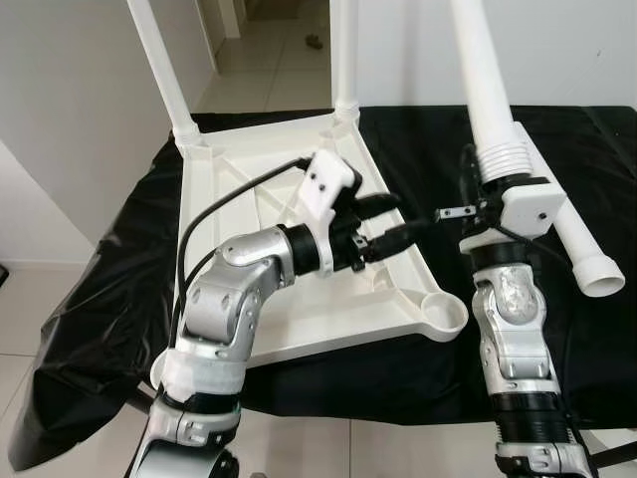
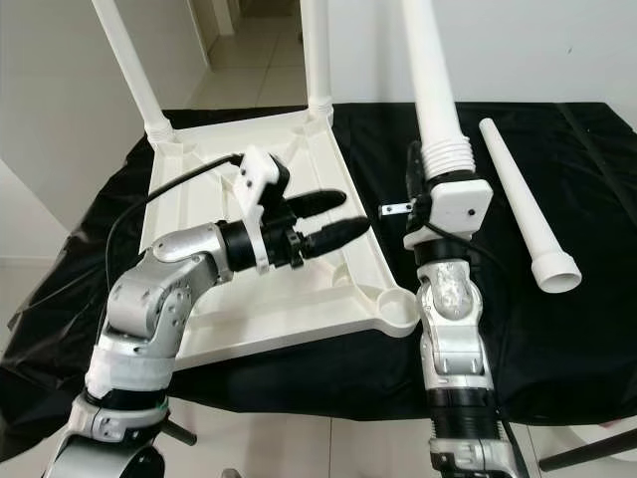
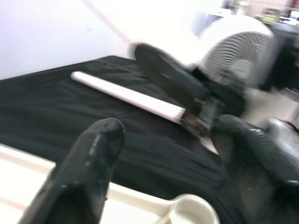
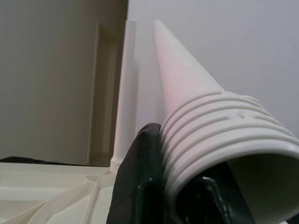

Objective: Building children table

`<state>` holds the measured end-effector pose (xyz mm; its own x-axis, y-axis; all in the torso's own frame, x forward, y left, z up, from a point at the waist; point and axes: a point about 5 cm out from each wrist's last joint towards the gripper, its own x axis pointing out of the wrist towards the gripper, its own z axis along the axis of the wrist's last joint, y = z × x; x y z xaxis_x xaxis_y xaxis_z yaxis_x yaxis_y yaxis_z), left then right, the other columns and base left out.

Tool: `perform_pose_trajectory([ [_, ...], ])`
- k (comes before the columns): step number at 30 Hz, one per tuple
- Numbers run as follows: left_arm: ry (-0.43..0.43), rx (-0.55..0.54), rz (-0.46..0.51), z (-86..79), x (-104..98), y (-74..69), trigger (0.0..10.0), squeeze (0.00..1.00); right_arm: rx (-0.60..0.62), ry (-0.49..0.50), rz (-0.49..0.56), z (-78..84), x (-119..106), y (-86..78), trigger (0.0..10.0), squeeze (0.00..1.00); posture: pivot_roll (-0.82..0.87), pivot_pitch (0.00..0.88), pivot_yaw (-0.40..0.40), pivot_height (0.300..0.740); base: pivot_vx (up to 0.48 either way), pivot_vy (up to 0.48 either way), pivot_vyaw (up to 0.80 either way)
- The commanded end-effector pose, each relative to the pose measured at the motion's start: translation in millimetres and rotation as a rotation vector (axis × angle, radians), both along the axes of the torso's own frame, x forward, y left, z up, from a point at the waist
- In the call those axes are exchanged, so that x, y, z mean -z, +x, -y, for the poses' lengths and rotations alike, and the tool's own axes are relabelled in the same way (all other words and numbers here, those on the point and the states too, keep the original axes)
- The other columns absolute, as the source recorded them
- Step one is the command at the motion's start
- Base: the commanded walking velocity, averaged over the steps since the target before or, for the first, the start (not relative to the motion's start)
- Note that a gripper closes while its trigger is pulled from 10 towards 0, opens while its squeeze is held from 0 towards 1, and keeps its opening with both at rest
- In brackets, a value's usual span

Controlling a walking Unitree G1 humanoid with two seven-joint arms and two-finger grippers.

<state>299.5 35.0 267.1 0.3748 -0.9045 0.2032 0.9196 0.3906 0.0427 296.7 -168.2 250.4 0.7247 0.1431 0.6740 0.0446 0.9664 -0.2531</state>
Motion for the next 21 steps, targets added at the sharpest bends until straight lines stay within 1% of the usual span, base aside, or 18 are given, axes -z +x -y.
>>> perform_pose_trajectory([
  [1,-0.007,-0.008,-0.033,-1.6,2.3,3.5,10.0,1.00,-0.025,-0.031,0.017,-7.5,-2.6,-4.7,10.0,0.00,-0.03,0.098,0.072,0.740,0.000,0.000,0.00],
  [3,-0.006,-0.017,-0.040,-1.0,2.0,6.2,10.0,1.00,-0.033,-0.049,0.015,-9.0,-0.4,-6.9,10.0,0.00,-0.03,0.098,0.069,0.740,0.000,0.000,0.00],
  [4,-0.001,-0.045,-0.067,0.4,2.5,12.7,10.0,1.00,-0.045,-0.090,0.013,-12.3,4.0,-10.6,10.0,0.00,-0.03,0.098,0.065,0.740,0.000,0.000,0.00],
  [5,-0.001,-0.045,-0.067,0.4,2.5,12.7,10.0,1.00,-0.045,-0.090,0.013,-12.3,4.0,-10.6,10.0,0.00,-0.03,0.098,0.065,0.740,0.000,0.000,0.00],
  [7,0.003,-0.070,-0.103,1.5,3.2,18.8,10.0,1.00,-0.052,-0.131,0.012,-15.9,7.4,-14.0,10.0,0.00,-0.03,0.098,0.065,0.740,0.000,0.000,0.00],
  [8,0.003,-0.070,-0.103,1.5,3.2,18.8,10.0,1.00,-0.052,-0.131,0.012,-15.9,7.4,-14.0,10.0,0.00,-0.03,0.098,0.065,0.740,0.000,0.000,0.00],
  [9,-0.019,-0.067,-0.131,1.5,0.2,21.4,10.0,0.00,-0.044,-0.157,0.007,-16.3,10.7,-15.6,10.0,0.00,-0.04,0.101,0.060,0.740,0.000,0.000,0.00],
  [10,-0.035,-0.064,-0.152,1.7,-2.1,23.2,10.0,0.00,-0.039,-0.176,0.003,-16.6,13.1,-16.8,10.0,0.00,-0.04,0.101,0.060,0.740,0.000,0.000,0.00],
  [11,-0.035,-0.064,-0.152,1.7,-2.1,23.2,10.0,0.00,-0.039,-0.176,0.003,-16.6,13.1,-16.8,10.0,0.00,-0.04,0.101,0.060,0.740,0.000,0.000,0.00],
  [12,-0.071,-0.053,-0.208,0.8,-7.2,28.7,10.0,0.00,-0.033,-0.222,-0.001,-18.2,19.5,-20.7,10.0,0.00,-0.04,0.103,0.061,0.740,0.000,0.000,0.00],
  [13,-0.080,-0.050,-0.228,0.4,-8.8,30.8,10.0,0.00,-0.031,-0.235,-0.003,-18.8,21.4,-22.2,10.0,0.00,-0.04,0.103,0.061,0.740,0.000,0.000,0.00],
  [14,-0.080,-0.050,-0.228,0.4,-8.8,30.8,10.0,0.00,-0.031,-0.235,-0.003,-18.8,21.4,-22.2,10.0,0.00,-0.04,0.103,0.061,0.740,0.000,0.000,0.00],
  [16,-0.089,-0.040,-0.291,-0.1,-9.6,34.6,10.0,0.00,-0.026,-0.264,0.001,-19.8,24.7,-24.9,10.0,0.00,-0.04,0.102,0.062,0.740,0.000,0.000,0.00],
  [18,-0.089,-0.040,-0.291,-0.1,-9.6,34.6,10.0,0.00,-0.026,-0.264,0.001,-19.8,24.7,-24.9,10.0,0.00,-0.04,0.102,0.062,0.740,0.000,0.000,0.00],
  [20,-0.091,-0.034,-0.336,-0.1,-9.3,38.0,10.0,0.00,-0.022,-0.290,0.007,-20.9,27.1,-27.6,10.0,0.00,-0.05,0.100,0.067,0.740,0.000,0.000,0.00],
  [21,-0.091,-0.034,-0.336,-0.1,-9.3,38.0,10.0,0.00,-0.022,-0.290,0.007,-20.9,27.1,-27.6,10.0,0.00,-0.05,0.100,0.067,0.740,0.000,0.000,0.00],
])
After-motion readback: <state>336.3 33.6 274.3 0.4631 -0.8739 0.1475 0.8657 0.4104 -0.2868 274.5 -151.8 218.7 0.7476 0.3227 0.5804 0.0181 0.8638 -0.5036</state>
